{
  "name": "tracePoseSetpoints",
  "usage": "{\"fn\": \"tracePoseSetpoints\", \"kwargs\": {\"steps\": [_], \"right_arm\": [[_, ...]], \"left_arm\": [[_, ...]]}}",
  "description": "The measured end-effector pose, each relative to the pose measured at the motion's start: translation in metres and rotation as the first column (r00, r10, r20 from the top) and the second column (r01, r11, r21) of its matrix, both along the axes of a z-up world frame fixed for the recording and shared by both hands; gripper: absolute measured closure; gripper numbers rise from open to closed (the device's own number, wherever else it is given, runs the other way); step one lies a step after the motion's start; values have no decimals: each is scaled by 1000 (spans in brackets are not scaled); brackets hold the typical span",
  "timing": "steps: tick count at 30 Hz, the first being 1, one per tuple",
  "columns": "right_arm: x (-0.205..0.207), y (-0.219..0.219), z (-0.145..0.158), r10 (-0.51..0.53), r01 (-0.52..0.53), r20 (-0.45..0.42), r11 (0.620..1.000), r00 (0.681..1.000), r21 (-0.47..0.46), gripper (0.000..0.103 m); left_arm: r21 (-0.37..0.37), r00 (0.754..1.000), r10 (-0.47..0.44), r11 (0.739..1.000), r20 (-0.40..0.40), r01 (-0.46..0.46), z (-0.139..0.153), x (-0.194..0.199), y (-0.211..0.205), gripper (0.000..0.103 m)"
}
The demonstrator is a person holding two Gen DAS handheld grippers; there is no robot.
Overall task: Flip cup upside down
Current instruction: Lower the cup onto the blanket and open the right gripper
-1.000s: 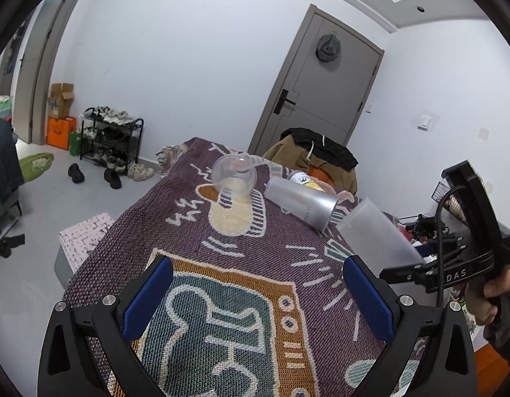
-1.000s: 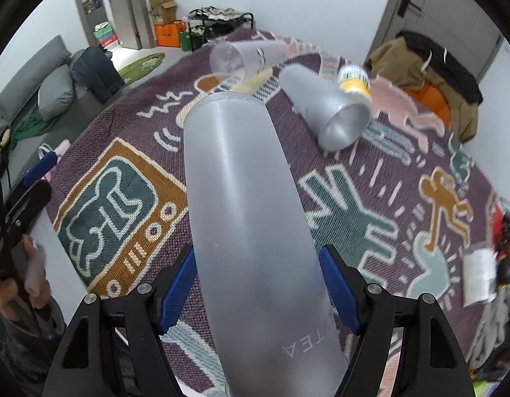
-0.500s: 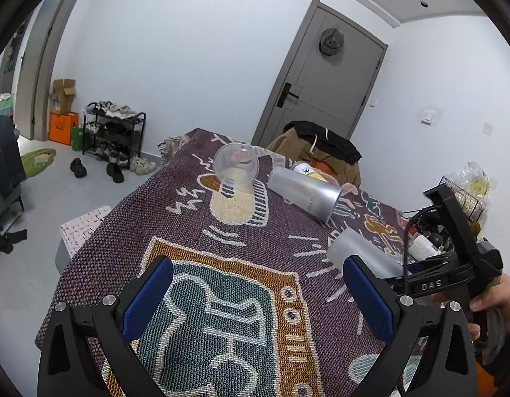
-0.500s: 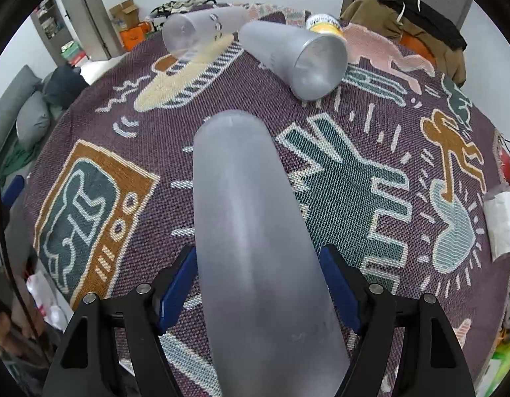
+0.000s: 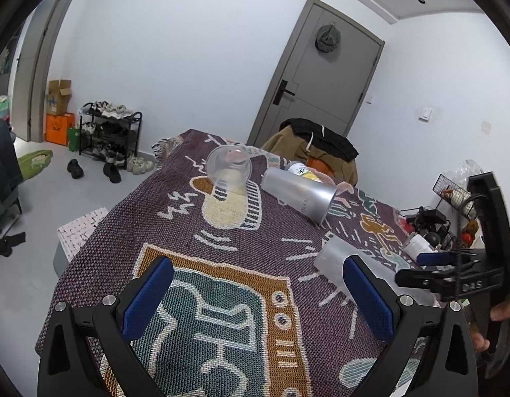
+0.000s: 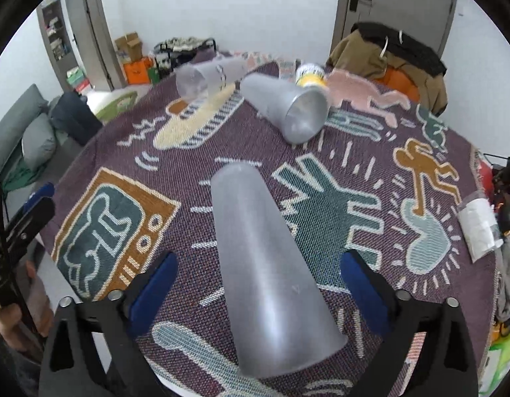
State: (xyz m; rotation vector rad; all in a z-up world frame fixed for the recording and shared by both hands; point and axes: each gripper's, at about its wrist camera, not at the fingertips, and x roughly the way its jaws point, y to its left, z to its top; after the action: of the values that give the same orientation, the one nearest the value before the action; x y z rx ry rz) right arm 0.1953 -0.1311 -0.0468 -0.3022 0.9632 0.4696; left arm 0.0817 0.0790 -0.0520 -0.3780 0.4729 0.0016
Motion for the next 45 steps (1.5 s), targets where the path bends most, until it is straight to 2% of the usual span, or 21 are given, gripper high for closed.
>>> {"fn": "tracePoseSetpoints", "kwargs": {"steps": [6, 15, 28, 36, 40, 45], "right_arm": [[-18, -19, 13, -40, 36, 74, 998, 996, 46, 3], [-42, -76, 19, -153, 124, 149, 975, 977, 186, 3], [-55, -145, 1, -275, 214, 151, 919, 949, 331, 3], [-50, -174, -11, -322, 253, 124, 888, 939, 384, 3], [-47, -183, -18, -335, 266, 110, 876, 936, 403, 3], [-40, -194, -30, -350, 289, 71, 859, 934, 423, 3]], "left_arm": [[29, 1000, -13, 999, -16, 14, 10, 8, -8, 0], [103, 995, -69, 992, -74, 77, 25, 30, -41, 0], [176, 964, -193, 958, -180, 225, 35, 69, -108, 0], [109, 922, -234, 954, -309, 279, 25, 109, -127, 1], [30, 884, -249, 958, -397, 284, 11, 131, -131, 4], [-66, 835, -242, 968, -494, 242, -7, 153, -128, 4]]}}
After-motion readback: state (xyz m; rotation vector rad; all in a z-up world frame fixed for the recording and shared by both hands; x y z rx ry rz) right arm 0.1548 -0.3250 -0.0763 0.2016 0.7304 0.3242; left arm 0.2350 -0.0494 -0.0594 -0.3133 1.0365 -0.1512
